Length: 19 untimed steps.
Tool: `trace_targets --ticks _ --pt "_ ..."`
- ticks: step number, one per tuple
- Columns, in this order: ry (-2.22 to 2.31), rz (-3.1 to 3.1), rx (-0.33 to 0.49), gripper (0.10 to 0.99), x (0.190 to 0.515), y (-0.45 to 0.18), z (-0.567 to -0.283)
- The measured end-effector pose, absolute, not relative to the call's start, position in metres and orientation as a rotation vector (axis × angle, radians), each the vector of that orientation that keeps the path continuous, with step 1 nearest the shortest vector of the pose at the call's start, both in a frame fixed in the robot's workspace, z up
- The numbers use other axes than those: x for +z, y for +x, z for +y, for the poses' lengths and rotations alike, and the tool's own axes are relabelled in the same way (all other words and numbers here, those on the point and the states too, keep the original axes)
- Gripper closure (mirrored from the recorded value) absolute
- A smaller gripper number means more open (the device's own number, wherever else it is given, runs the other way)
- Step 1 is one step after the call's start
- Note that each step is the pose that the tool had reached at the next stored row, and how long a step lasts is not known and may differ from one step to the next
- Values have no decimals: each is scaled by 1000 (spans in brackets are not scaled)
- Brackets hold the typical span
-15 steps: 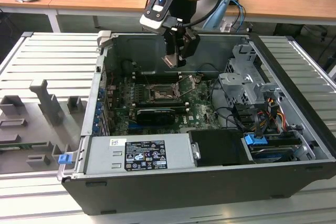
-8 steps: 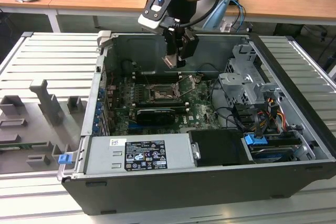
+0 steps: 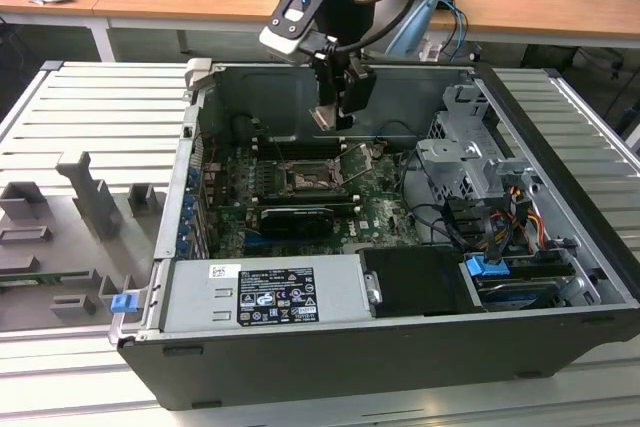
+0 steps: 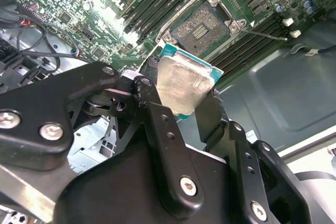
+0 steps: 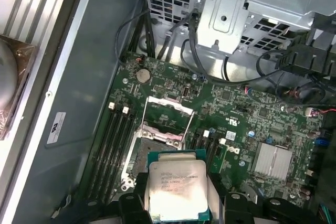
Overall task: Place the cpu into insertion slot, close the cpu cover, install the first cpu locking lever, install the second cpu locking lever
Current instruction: 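Place the cpu into insertion slot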
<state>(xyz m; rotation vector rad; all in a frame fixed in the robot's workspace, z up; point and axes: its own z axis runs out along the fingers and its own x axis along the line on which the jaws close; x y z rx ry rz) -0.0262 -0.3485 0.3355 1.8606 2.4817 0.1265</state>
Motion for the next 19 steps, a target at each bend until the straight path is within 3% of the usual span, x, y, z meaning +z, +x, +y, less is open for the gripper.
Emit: trace_targets --ticks 19 --pt "1989 2375 123 557 331 -29 -348"
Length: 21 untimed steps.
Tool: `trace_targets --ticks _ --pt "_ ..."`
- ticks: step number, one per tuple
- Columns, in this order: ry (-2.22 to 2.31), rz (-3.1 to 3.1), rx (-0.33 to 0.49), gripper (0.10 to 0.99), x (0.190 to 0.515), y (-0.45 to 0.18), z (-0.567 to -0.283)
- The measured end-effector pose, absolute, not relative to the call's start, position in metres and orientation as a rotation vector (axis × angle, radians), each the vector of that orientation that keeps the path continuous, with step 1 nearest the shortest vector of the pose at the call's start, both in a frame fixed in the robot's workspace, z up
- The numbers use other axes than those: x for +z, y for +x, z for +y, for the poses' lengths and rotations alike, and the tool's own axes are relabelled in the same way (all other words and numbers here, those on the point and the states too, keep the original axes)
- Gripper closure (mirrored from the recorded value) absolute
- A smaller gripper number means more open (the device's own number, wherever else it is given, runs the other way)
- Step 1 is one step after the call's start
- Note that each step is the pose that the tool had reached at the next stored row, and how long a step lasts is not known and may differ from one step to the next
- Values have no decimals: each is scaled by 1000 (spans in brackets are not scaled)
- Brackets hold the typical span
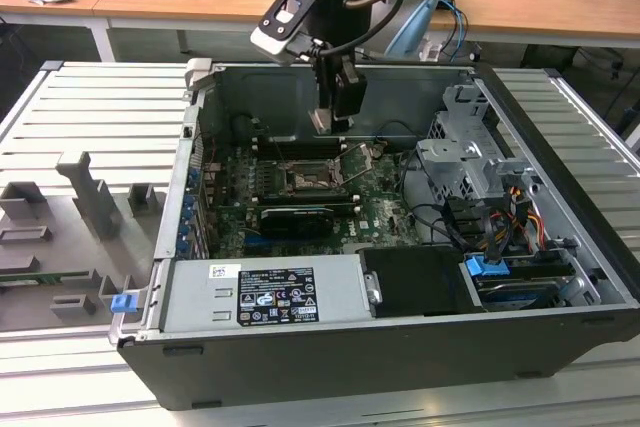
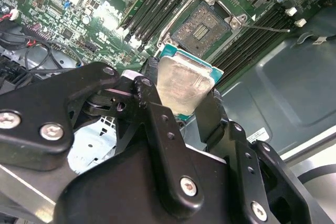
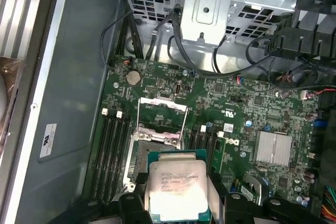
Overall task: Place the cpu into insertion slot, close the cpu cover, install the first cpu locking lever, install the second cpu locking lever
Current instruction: 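Place the cpu into insertion slot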
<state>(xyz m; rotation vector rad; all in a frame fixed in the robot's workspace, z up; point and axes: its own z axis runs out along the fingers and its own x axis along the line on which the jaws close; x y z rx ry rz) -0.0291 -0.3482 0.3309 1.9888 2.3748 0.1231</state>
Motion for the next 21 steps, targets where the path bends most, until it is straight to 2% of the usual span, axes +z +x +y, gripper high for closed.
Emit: trace_targets --ticks 21 --pt "2002 2363 123 557 325 -29 -348"
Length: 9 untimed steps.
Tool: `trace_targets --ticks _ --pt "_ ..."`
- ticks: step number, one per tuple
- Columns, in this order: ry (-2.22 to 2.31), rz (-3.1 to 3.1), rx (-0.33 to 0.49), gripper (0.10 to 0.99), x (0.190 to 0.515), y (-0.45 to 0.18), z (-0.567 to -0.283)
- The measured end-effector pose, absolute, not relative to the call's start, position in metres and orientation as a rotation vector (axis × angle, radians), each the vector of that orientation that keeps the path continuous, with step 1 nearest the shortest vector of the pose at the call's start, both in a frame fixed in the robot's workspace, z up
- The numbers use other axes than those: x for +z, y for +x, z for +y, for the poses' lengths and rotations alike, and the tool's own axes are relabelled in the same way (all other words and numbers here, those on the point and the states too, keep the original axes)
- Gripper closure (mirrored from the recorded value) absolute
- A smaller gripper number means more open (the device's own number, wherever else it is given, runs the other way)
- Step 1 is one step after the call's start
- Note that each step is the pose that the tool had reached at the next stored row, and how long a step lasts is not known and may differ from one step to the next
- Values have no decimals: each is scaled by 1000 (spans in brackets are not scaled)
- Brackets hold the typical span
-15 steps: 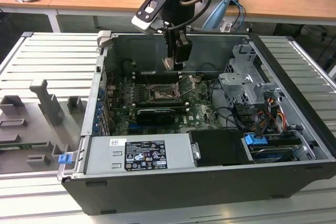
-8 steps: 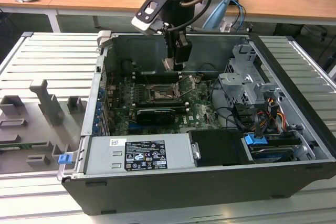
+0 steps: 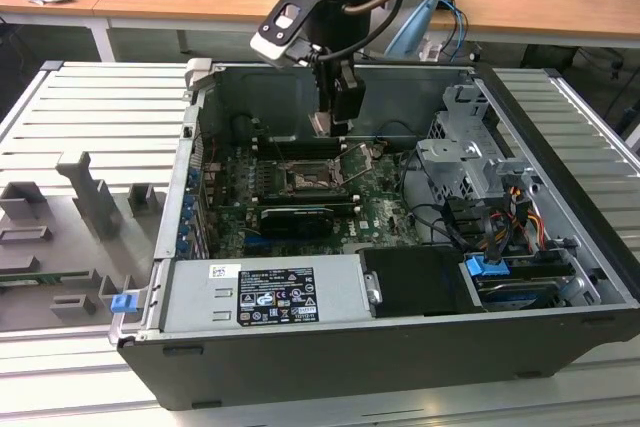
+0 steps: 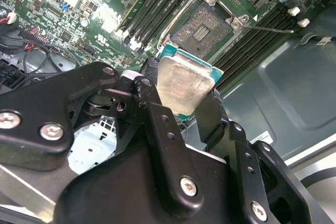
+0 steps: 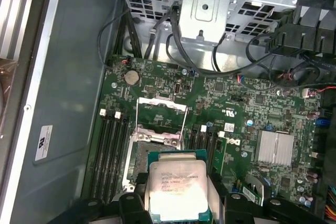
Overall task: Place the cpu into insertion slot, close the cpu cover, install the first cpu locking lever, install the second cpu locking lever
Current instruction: 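Place the cpu into insertion slot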
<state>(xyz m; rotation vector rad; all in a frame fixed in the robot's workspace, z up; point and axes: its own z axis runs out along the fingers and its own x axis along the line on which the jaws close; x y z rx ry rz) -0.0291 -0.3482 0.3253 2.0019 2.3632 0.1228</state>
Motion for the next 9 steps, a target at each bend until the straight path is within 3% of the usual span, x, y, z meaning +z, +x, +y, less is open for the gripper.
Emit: trace_targets --ticks 9 --pt "2008 2357 122 557 323 -29 -348"
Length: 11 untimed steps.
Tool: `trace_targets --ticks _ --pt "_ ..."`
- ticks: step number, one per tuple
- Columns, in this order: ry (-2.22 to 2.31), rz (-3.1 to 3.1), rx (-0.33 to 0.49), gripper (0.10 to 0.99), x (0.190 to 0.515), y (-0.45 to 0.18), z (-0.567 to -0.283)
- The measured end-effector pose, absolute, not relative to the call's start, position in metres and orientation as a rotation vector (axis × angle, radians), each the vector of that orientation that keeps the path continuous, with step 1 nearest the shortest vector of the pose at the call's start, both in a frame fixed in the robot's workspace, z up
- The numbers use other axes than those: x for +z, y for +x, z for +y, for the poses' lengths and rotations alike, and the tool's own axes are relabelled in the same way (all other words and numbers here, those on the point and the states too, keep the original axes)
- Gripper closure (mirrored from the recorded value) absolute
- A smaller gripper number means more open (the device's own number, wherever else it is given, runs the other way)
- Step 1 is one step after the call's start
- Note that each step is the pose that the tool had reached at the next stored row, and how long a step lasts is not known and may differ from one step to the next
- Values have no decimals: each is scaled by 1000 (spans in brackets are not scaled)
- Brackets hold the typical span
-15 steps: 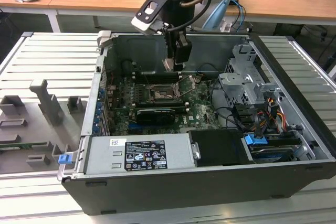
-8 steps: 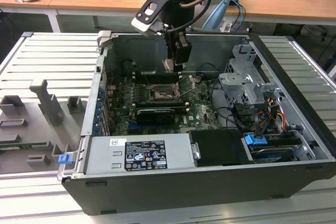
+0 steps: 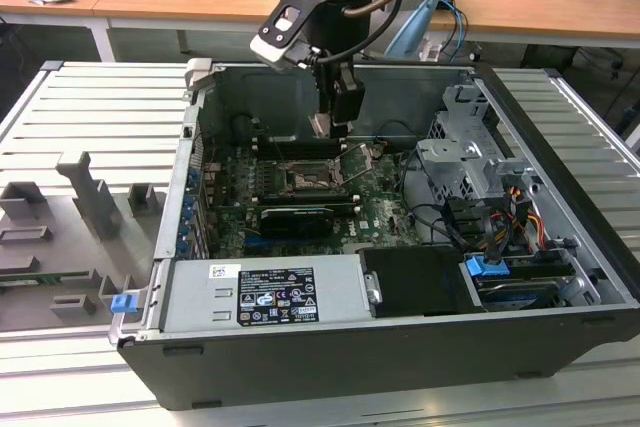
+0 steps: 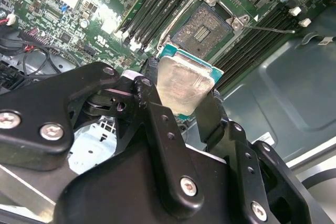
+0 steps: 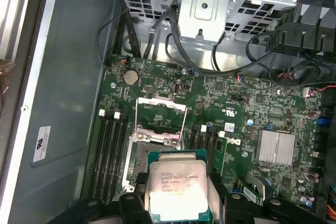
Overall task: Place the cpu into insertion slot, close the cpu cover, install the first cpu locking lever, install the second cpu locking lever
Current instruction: 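Place the cpu into insertion slot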
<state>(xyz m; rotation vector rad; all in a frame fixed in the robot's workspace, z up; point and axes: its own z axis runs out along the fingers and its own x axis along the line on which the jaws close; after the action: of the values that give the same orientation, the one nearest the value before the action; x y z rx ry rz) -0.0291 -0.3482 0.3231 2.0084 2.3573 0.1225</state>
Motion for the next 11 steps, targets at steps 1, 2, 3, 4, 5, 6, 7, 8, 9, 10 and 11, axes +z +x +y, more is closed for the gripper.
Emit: trace_targets --ticks 1,2,3,4,5,6,7,8,9,10,11 --pt "2009 2356 122 557 323 -29 -348" --pt "2010 2356 122 557 323 -29 -348" --pt "2012 2354 122 557 322 -29 -348" --pt "2012 2354 122 557 322 -29 -348" --pt "2013 2353 122 557 322 -29 -348" --pt "2014 2352 122 557 322 -29 -348" --pt "2015 2352 122 557 321 -29 -348" --pt "2016 2351 122 557 321 -29 -348" --pt "2016 2350 122 557 321 -29 -348" --pt "2017 2350 122 557 321 -29 -348" --pt "2017 2349 122 557 320 -29 -348"
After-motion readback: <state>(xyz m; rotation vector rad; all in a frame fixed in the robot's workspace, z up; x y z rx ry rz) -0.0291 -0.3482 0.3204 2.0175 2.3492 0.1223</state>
